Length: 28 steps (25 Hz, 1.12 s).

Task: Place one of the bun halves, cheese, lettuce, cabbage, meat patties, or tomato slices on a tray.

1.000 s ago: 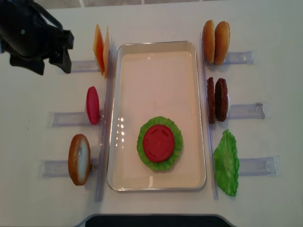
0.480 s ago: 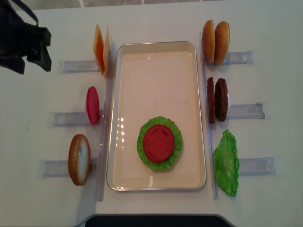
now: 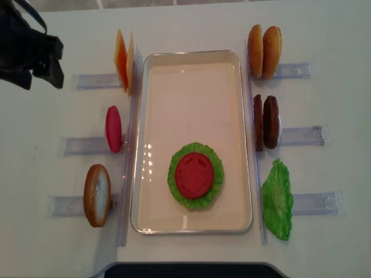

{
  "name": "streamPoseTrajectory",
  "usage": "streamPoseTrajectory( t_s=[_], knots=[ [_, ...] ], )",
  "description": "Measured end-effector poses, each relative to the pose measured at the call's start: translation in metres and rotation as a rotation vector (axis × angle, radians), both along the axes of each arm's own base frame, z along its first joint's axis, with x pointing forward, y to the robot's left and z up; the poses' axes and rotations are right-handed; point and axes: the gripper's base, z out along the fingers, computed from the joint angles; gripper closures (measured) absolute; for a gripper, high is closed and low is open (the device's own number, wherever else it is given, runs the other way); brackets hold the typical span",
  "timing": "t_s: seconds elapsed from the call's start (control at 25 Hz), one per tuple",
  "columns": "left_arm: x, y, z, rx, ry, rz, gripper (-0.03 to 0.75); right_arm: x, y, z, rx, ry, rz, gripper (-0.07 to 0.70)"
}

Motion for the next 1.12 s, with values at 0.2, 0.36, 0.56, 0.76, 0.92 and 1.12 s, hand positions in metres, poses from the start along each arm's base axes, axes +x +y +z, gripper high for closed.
streamPoseTrajectory(
  t_s=[0.2,0.36,0.56,0.76,0.92,1.12],
  knots=[
    [-0.009,0.005,0.012,0.063,-0.043,-0.034,0.188,0.000,0.000,0.000,0.000,0.000,0.000,0.076],
    [-0.012,0.009,0.017,0.096,-0.057,-0.035,0.188,0.000,0.000,0.000,0.000,0.000,0.000,0.076],
    [-0.008,0.020,0.011,0.087,-0.032,0.011,0.188,0.000,0.000,0.000,0.000,0.000,0.000,0.076],
    [-0.005,0.028,0.008,0.078,-0.018,0.042,0.188,0.000,0.000,0.000,0.000,0.000,0.000,0.076],
    [-0.005,0.027,0.008,0.061,-0.017,0.043,0.188,0.000,0.000,0.000,0.000,0.000,0.000,0.076],
    [-0.009,0.025,0.013,0.044,-0.037,0.044,0.188,0.000,0.000,0.000,0.000,0.000,0.000,0.076]
  ],
)
